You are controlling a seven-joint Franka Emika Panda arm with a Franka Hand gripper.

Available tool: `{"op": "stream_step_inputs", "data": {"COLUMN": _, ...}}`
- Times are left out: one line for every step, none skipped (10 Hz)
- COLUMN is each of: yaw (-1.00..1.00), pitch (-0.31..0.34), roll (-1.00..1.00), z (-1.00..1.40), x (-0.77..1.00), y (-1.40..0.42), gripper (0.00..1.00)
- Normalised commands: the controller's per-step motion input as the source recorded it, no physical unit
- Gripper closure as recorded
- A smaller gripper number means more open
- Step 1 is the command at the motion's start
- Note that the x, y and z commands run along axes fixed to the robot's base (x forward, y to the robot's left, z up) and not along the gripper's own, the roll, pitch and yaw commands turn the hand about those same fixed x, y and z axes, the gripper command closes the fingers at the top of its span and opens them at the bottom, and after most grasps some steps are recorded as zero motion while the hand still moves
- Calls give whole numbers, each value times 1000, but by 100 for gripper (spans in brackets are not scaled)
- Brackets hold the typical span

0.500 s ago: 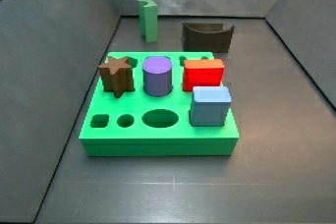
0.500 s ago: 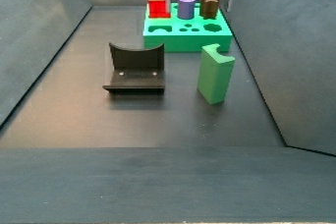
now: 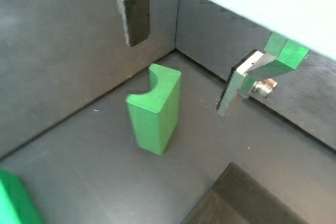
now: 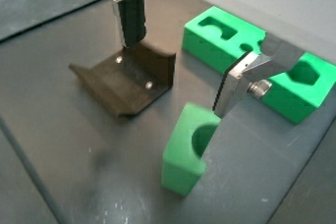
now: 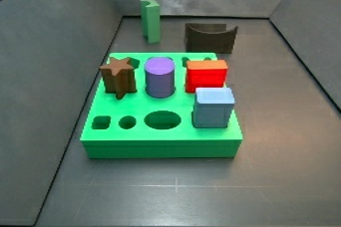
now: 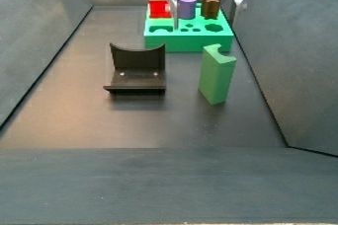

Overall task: Pick up the arch object. Move up. Move to above the board. Insert the arch object.
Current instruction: Pick up the arch object.

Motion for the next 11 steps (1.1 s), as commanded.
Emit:
{"op": "stream_step_inputs", "data": {"yaw": 463, "pitch": -67, "roll": -54, "z": -414, "x": -26, "y": 157, "gripper": 0}}
{"op": "stream_step_inputs", "data": {"yaw": 0, "pitch": 0, "roll": 0, "z": -46, "x": 0, "y": 0, "gripper": 0}}
{"op": "stream_step_inputs", "data": {"yaw": 83, "pitch": -201, "roll": -36, "z": -720, "x": -77, "y": -83, "gripper": 0}}
{"op": "stream_step_inputs", "data": {"yaw": 109, "pitch": -81, "roll": 0, "z": -994, "x": -29, "y": -69, "gripper": 0}}
{"op": "stream_step_inputs", "data": {"yaw": 149, "pitch": -11, "roll": 0, "z": -940, "x": 0, "y": 0, "gripper": 0}}
{"op": "stream_step_inputs", "data": {"yaw": 149, "pitch": 6, "roll": 1, "z": -820, "x": 0, "y": 37, "gripper": 0}}
{"op": "stream_step_inputs", "data": {"yaw": 114, "pitch": 34, "roll": 0, "z": -757, "x": 0, "y": 74, "gripper": 0}}
{"op": "stream_step_inputs", "data": {"yaw": 51, "pitch": 0, "roll": 14, "z": -609, "x": -6, "y": 6, "gripper": 0}}
{"op": "stream_step_inputs", "data": {"yaw": -9, "pitch": 0, "roll": -9, "z": -329, "x": 0, "y": 0, "gripper": 0}}
{"op": "stream_step_inputs", "data": {"yaw": 0, "pitch": 0, "roll": -4, "z": 0, "x": 0, "y": 0, "gripper": 0}}
{"op": "stream_step_inputs", "data": {"yaw": 0, "pitch": 0, "roll": 0, "z": 0, "x": 0, "y": 0, "gripper": 0}}
